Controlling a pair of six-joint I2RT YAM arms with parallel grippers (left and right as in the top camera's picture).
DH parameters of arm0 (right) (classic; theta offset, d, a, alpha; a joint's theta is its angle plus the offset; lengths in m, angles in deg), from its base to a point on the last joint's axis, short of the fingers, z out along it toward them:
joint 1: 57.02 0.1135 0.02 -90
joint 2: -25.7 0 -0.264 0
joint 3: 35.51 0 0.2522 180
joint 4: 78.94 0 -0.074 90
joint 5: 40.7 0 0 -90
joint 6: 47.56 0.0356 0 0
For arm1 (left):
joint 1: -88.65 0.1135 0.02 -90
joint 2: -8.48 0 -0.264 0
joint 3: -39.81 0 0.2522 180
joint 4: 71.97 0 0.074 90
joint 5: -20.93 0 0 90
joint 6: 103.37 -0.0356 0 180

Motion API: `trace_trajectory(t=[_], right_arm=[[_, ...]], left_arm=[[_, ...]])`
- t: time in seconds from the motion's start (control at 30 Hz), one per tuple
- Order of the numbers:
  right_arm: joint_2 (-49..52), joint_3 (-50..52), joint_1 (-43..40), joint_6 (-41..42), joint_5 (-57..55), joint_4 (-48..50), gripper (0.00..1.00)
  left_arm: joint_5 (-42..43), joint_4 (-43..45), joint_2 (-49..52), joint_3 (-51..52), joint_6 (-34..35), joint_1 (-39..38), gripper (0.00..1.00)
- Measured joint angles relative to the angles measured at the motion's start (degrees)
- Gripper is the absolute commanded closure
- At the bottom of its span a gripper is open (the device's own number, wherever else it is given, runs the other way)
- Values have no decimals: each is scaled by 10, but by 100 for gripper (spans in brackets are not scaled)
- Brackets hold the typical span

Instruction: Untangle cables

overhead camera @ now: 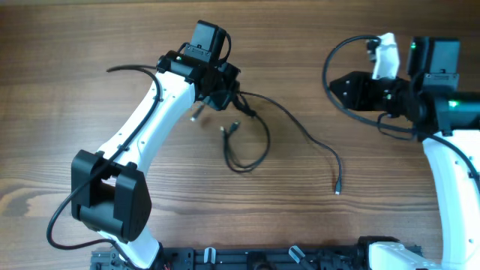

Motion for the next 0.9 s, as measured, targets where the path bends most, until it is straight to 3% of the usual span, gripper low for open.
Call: trace_trajectory(t=[0.17, 0.27, 0.53, 0.9], right_arm=[[0, 0, 77, -35, 6, 31, 46], [0, 0, 89, -42, 6, 35, 46], [2, 0, 89, -46, 6, 33, 46], [15, 0, 89, -46, 6, 33, 46]], left_arm=[[100, 5, 0, 0, 128, 10, 96], [142, 6, 0, 0, 163, 14, 96], [185, 7, 0, 0, 188, 14, 96], [155, 7, 0, 0, 205, 10, 96]])
